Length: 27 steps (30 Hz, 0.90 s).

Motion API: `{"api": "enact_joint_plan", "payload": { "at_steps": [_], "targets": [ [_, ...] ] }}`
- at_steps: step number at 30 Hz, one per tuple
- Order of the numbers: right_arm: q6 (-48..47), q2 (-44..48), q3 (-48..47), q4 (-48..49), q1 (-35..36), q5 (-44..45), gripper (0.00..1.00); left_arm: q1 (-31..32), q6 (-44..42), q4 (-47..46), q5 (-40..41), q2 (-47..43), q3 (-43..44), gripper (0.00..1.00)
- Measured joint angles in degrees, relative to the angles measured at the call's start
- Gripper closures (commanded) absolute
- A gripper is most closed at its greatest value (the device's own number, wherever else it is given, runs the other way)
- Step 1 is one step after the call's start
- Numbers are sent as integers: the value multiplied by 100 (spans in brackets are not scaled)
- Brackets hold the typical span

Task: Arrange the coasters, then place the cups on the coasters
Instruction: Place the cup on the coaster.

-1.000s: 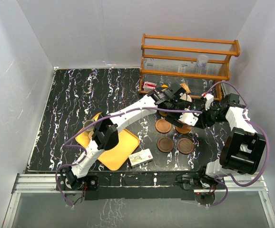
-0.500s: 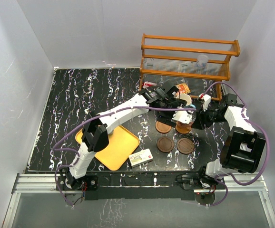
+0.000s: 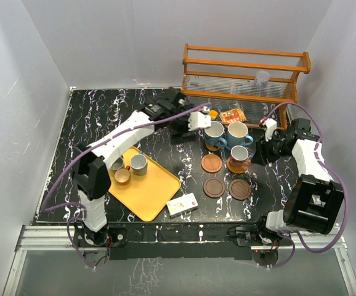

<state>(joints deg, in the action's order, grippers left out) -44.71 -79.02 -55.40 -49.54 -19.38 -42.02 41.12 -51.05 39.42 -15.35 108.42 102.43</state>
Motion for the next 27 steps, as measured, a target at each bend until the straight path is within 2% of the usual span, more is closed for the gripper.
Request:
{"api": "enact_joint_plan", "payload": {
  "at_steps": [9, 16, 22, 27],
  "targets": [
    [1307, 101, -695, 748, 212, 363, 45, -1318, 1241, 7, 280, -1515, -1580, 18],
    [2291, 280, -584, 1567, 501, 358, 45, -2227, 2225, 216, 479, -2234, -2409, 20],
    [2614, 367, -352, 1910, 560, 426, 45, -2356, 2966, 511, 577, -2264, -2872, 31],
    [2677, 507, -151, 2096, 562, 481, 45, -2385, 3333, 636, 527, -2120, -2957, 45]
  ]
}}
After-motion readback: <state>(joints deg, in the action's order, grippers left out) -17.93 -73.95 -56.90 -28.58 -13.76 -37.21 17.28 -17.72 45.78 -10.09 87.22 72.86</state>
